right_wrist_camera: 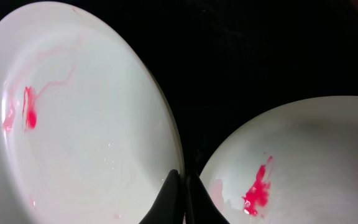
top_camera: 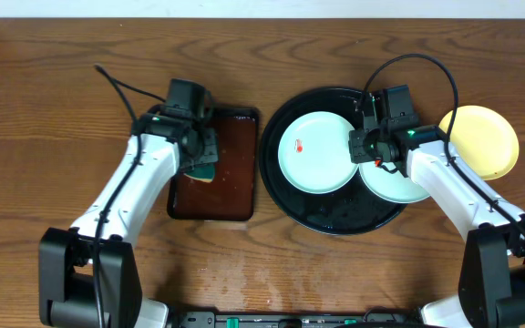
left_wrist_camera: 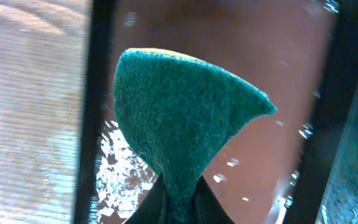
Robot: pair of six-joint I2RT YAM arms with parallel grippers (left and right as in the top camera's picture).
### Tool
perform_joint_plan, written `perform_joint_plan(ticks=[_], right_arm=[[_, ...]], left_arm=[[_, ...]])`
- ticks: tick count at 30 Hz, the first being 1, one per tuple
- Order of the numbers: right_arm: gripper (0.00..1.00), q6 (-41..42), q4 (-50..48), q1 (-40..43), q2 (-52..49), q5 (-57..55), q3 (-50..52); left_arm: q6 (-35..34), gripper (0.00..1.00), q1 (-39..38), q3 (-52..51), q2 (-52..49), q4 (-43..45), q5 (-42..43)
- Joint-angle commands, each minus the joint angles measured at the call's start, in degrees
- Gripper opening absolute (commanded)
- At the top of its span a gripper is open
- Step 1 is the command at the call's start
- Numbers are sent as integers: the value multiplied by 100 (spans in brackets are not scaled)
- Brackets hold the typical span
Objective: Clean dirty plates on tray and stack at the side
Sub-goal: 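Lift the sponge with the left gripper while right gripper holds plate rim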
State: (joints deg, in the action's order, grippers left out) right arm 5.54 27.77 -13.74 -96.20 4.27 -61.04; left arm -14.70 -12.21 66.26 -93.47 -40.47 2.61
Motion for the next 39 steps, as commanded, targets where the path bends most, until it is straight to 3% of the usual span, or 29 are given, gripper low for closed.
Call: perform_joint_plan(ticks=[1, 10, 16, 21, 39], right_arm=[[1, -310, 24, 13, -13, 271, -94], [1, -267, 140, 13, -13, 413, -94], [1, 352, 348, 13, -13, 413, -92], [1, 385, 507, 13, -15, 424, -52], [1, 164, -234, -61, -684, 505, 199]], left_arm=[[138, 7, -118, 201, 101, 74, -74], [63, 7, -127, 203, 107, 219, -72], [-107, 7, -127, 203, 107, 219, 109], [-105, 7, -127, 203, 107, 216, 149], [-101, 7, -267, 201, 105, 437, 267]])
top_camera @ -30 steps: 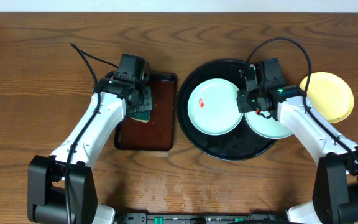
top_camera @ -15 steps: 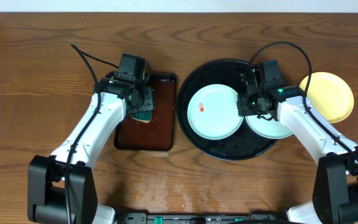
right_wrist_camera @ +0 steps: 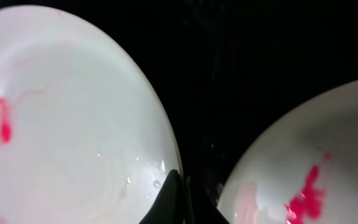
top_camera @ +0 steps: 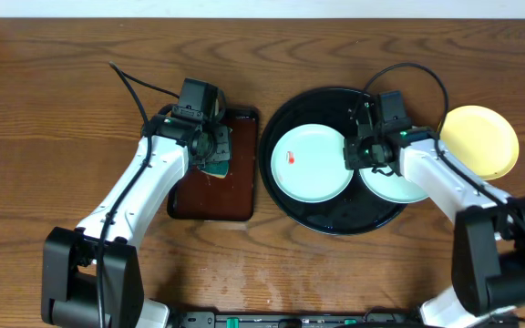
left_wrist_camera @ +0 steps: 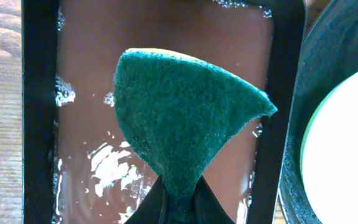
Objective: Clean dirty plates on tray and stack at the side
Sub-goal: 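Lift the sponge with the left gripper while right gripper holds plate rim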
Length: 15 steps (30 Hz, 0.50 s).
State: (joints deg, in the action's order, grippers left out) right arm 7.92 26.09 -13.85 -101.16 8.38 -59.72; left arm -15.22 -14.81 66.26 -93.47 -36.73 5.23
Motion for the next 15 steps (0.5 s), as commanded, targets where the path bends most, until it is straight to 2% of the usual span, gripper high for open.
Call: perform_joint_plan(ticks=[1, 15], right_arm=[[1, -74, -83, -50, -238, 94, 68], [1, -76, -164, -50, -269, 92, 68]], left_arm=[[-48, 8, -7, 201, 105, 83, 7], [-50, 7, -17, 201, 105, 103, -404]])
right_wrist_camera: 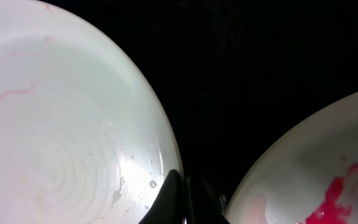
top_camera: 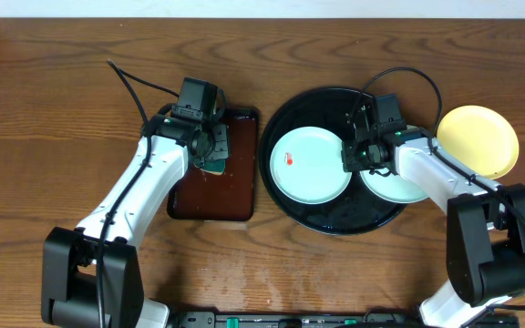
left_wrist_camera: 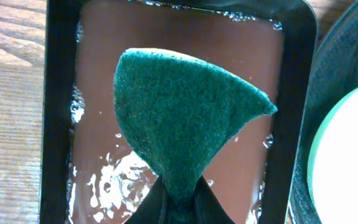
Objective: Clean dirty plates on tray and stack at the side
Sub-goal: 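Lift the sponge with the left gripper while right gripper holds plate rim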
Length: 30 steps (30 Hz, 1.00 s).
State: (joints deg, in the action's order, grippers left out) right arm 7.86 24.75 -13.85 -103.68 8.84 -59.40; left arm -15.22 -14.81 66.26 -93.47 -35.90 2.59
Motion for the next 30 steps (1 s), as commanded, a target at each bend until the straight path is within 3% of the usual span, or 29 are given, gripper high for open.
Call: perform_joint_plan(ticks=[1, 11, 24, 30], right_arm=[[1, -68, -35, -50, -20, 46, 35], [3, -68, -35, -50, -20, 46, 35], [2, -68, -35, -50, -20, 46, 35], [2, -68, -33, -50, -20, 46, 35]], left_arm=[[-50, 7, -17, 201, 105, 17, -140], [-50, 7, -15, 483, 105, -297, -229], [-52, 7, -17, 1779, -70, -1773, -566], [-52, 7, -72, 1836, -87, -1794, -439]])
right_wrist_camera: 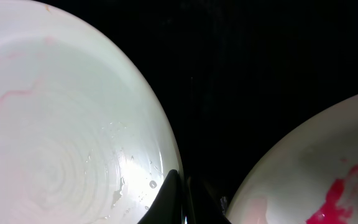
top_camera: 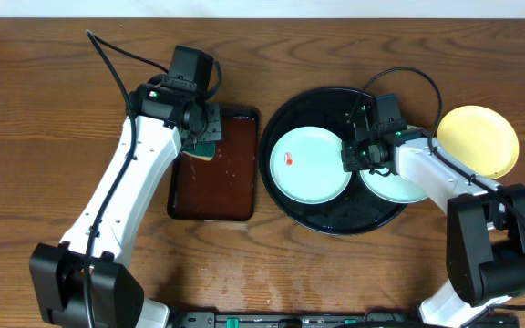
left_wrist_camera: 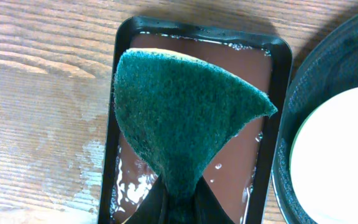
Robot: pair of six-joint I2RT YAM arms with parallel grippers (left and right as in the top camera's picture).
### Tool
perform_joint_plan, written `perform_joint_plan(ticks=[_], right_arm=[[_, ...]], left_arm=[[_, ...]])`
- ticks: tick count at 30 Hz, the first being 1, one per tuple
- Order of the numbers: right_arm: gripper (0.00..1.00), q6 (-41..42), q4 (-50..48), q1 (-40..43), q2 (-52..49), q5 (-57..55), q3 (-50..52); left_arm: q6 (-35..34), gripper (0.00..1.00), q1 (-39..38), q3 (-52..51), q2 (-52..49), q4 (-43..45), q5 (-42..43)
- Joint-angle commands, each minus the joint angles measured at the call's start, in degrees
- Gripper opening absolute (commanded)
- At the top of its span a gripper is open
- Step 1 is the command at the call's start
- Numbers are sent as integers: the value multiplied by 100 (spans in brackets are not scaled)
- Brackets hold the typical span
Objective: Clean dirty plates on tray and stack at the side
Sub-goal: 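Lift the sponge with the left gripper while right gripper holds plate rim, then move the sponge over the left pale green plate with the left gripper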
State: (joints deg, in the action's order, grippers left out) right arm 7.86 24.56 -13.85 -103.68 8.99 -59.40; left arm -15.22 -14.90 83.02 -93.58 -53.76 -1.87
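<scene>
A pale green plate (top_camera: 310, 165) with a red smear lies on the left of the round black tray (top_camera: 335, 219). My right gripper (top_camera: 352, 157) is shut on its right rim (right_wrist_camera: 166, 149). A second white plate (top_camera: 392, 187) with a red stain (right_wrist_camera: 337, 193) lies on the tray's right side. My left gripper (top_camera: 200, 137) is shut on a green sponge (left_wrist_camera: 179, 118), which hangs above the far end of the rectangular black pan (top_camera: 249, 118) of brown water (left_wrist_camera: 241, 68).
A yellow plate (top_camera: 481, 138) sits on the wooden table to the right of the tray. The pan stands just left of the tray, their rims close together. Cables run up from both wrists.
My left gripper with the sponge has risen and drawn back over the pan's far end; more of the pan and table shows. The right gripper and the green plate have stayed put.
At first my left gripper held the sponge low in the pan's water and my right gripper held the green plate's rim. The plate then lay slightly farther left on the tray. The sponge has been higher above the pan at each moment since.
</scene>
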Motion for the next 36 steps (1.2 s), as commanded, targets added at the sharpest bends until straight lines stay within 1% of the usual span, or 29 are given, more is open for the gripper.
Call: perform_joint_plan(ticks=[1, 7, 12, 15, 18, 21, 26, 31, 36], right_arm=[[2, -68, -11, -50, -20, 31, 35], [2, -68, -13, -50, -20, 31, 35], [1, -68, -13, -50, -20, 28, 35], [1, -68, -13, -50, -20, 31, 35], [1, -68, -13, -50, -20, 31, 35], [1, -68, -11, -50, -20, 31, 35], [1, -68, -9, -50, -20, 31, 35], [1, -68, -9, -50, -20, 31, 35], [1, -68, -4, -50, -20, 31, 35]], left_arm=[[-50, 7, -103, 160, -76, -4, 31], [-103, 7, -592, 157, -76, 203, 33], [-595, 7, -1099, 66, -76, 564, 33], [-962, 7, -1403, -146, -76, 1054, 33], [-1174, 7, -1674, -343, -98, 1523, 33], [-1211, 7, -1967, -391, -293, 1910, 31], [-1211, 8, -2186, -391, -774, 2179, 31], [-1204, 8, -2243, -389, -1268, 2361, 9], [-1078, 7, -2227, -391, -1486, 2544, -76]])
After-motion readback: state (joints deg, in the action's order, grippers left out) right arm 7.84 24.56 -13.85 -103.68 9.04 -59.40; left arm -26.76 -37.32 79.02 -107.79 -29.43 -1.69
